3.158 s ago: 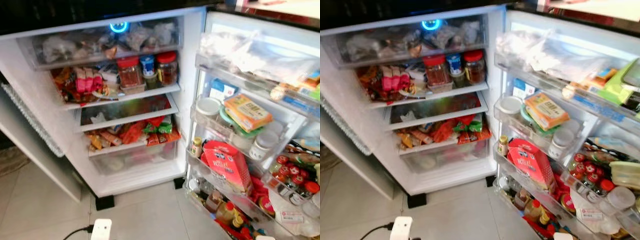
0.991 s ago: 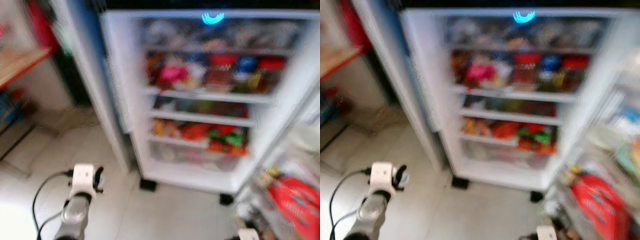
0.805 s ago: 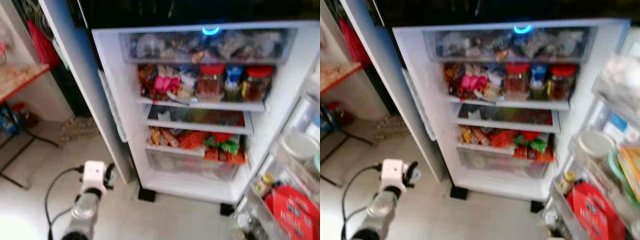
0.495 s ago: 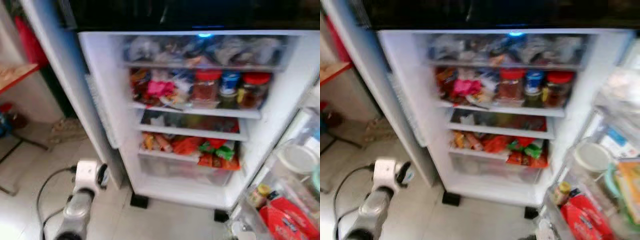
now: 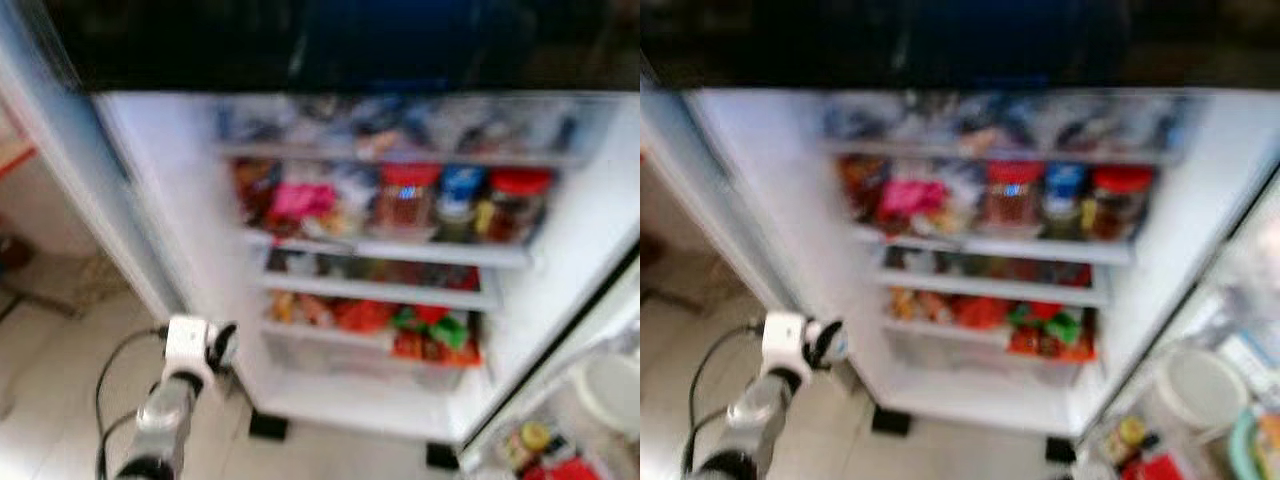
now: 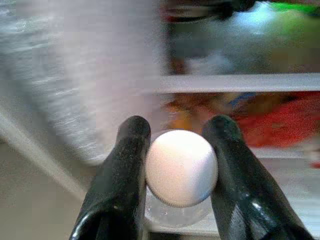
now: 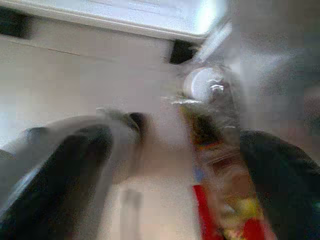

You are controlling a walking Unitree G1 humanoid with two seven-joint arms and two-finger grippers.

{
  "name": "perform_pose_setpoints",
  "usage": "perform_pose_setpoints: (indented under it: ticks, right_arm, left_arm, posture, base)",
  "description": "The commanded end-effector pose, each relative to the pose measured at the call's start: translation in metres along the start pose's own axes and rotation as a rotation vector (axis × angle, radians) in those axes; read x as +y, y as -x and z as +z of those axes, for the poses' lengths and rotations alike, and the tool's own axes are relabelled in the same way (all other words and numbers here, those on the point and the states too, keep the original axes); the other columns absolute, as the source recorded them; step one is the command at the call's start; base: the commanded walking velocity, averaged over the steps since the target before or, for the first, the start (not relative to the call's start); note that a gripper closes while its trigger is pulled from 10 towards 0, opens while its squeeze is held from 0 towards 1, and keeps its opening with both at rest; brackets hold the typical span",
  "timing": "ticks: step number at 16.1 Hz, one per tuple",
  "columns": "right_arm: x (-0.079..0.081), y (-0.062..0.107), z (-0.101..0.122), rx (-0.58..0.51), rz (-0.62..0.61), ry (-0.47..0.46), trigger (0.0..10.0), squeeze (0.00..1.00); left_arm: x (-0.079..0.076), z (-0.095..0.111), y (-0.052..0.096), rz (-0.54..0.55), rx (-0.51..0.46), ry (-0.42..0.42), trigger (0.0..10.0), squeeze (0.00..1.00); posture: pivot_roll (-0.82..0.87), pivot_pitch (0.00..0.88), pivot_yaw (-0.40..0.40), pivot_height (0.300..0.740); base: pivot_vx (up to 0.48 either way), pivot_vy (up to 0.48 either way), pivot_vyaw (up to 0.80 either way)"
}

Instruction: Restocking fridge

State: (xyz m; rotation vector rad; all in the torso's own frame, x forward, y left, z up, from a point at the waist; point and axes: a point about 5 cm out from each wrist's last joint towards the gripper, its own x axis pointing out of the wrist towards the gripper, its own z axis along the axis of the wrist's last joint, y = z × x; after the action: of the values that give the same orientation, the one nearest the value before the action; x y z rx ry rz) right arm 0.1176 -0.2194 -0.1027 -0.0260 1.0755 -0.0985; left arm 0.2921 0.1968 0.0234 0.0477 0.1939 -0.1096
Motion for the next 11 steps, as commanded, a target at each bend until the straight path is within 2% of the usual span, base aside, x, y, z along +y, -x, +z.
perform_pose_setpoints:
  ticks: [1, 4, 11]
  right_arm:
    - [-0.004, 0.0, 0.003, -0.008, -0.025, 0.001, 10.0, 0.0]
    - [-0.005, 0.0, 0.004, -0.01, -0.024, -0.001, 10.0, 0.0]
    - [-0.006, 0.0, 0.004, -0.004, -0.024, 0.008, 10.0, 0.0]
  left_arm:
    - [0.005, -0.002, 0.002, -0.01, 0.02, -0.01, 10.0, 0.0]
    - [0.002, -0.001, 0.001, -0.032, 0.019, -0.001, 10.0, 0.0]
    - [-0.006, 0.004, -0.003, -0.099, 0.01, 0.017, 10.0, 0.0]
  posture:
    - [0.03, 0.018, 0.042, 0.74]
    - [0.03, 0.02, 0.04, 0.74]
    - [0.03, 0.021, 0.037, 0.74]
  base:
    - [0.3, 0.0, 0.0]
    - [0.285, 0.0, 0.0]
    - [0.0, 0.0, 0.0]
